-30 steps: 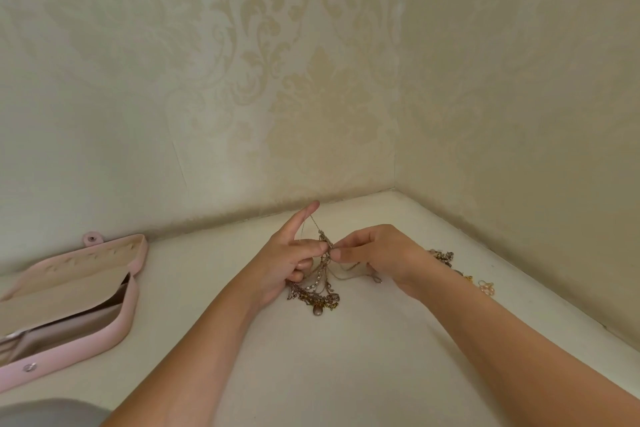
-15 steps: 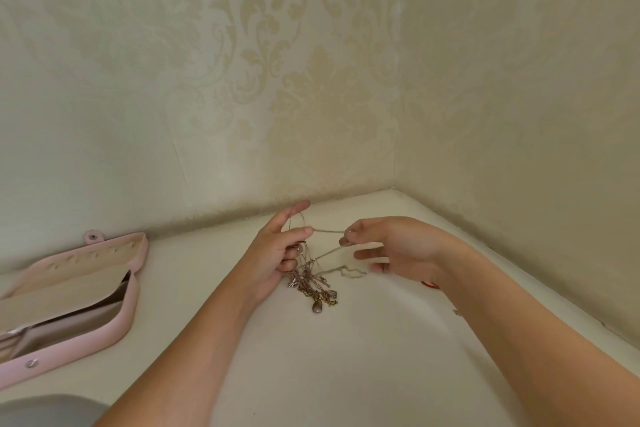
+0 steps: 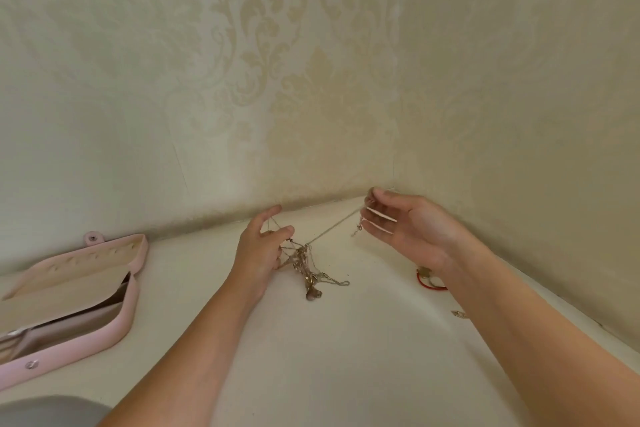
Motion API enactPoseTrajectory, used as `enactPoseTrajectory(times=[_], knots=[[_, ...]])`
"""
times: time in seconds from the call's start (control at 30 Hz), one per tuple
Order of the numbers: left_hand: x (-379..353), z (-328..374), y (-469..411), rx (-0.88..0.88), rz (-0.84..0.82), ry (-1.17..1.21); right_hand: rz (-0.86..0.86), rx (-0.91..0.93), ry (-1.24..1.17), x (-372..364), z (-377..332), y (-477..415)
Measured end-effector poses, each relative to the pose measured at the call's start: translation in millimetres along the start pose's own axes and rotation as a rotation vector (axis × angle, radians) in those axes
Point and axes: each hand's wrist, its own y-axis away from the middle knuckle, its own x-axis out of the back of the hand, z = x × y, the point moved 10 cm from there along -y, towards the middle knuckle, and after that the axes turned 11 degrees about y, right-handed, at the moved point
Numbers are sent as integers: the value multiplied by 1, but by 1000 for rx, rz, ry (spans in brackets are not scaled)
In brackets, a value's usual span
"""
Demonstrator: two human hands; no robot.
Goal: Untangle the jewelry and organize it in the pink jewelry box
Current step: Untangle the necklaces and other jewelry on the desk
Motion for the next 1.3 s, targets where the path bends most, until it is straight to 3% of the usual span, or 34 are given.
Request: enactPoseTrajectory(times=[0.13, 0.37, 0.47, 0.6, 0.73, 0.87, 1.0, 1.07, 1.13, 1.2, 1.3], knots=[[12, 22, 4, -195, 113, -231, -13, 51, -26, -7, -5, 2], [40, 54, 13, -374, 314, -188, 218, 159, -135, 16, -12, 4], [51, 65, 18, -458, 381, -182, 283, 243, -76, 20, -19, 6], [56, 68, 19, -474, 386, -222, 409, 341, 238, 14, -29, 14], [53, 51, 8, -355, 349, -417, 539, 356, 493, 18, -37, 26], [49, 32, -1, -220, 291, -541, 661, 465, 1028, 14, -62, 39], [42, 25, -1, -186, 271, -599, 749, 390, 1421, 21, -72, 39], [30, 28, 1, -236, 182, -606, 760, 371, 1471, 22, -73, 39], [2, 32, 9, -289, -36, -580, 770, 381, 1494, 19, -74, 40], [-26, 25, 21, -262, -258, -599, 781, 403, 1504, 15, -76, 42], [-45, 10, 29, -202, -413, -688, 809, 434, 1485, 15, -82, 47]])
